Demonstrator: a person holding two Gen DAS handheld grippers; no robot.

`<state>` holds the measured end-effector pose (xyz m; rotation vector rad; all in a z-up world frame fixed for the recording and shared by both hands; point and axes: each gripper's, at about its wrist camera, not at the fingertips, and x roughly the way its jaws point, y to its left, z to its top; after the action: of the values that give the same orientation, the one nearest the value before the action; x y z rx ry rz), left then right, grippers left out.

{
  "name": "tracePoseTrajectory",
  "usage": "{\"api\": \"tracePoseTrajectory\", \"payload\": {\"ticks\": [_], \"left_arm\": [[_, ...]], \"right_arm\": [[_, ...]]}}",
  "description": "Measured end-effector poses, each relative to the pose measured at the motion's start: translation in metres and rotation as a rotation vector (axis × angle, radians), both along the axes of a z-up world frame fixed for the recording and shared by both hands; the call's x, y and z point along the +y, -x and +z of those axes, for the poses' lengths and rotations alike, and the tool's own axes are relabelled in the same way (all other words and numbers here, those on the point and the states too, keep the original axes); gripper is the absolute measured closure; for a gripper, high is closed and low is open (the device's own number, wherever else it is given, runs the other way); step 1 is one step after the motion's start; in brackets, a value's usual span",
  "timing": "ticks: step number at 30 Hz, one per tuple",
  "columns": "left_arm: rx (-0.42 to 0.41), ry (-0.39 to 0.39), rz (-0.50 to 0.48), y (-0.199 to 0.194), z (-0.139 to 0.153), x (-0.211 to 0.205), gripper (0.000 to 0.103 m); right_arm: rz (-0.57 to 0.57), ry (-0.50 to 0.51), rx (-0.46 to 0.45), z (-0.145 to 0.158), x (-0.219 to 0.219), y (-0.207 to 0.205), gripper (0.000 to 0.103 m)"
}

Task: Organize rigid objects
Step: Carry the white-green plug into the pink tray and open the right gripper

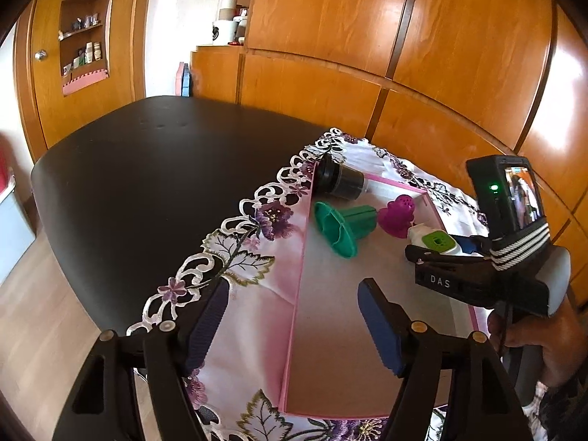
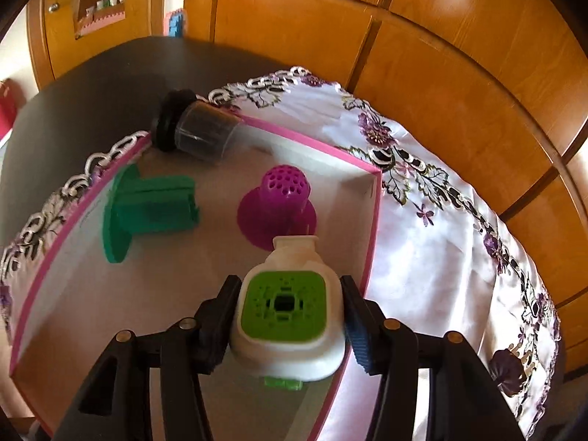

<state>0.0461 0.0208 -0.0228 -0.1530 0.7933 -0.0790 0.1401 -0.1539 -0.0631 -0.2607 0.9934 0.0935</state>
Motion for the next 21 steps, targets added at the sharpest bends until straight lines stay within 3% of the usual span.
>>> {"api": "tracePoseTrajectory", "payload": {"ticks": [4,8,21], "left_arm": [[-0.001,-0.005,-0.006,0.002,0.002,-0.003,0.029],[-0.010,-0.015,-0.020,0.005,0.005,-0.008,0.029],[-0.023,-0.056,-0.083,0.017,0.013,-0.034,0.027]], "right_arm": [[0.005,-0.048,-0.039,0.011,0.000,0.010,0.048],[0.010,-0.095,-0.085,0.025,-0.001,0.021,0.038],[-0.079,-0.164,-0.220,0.065,-0.055,0.072,0.038]]}}
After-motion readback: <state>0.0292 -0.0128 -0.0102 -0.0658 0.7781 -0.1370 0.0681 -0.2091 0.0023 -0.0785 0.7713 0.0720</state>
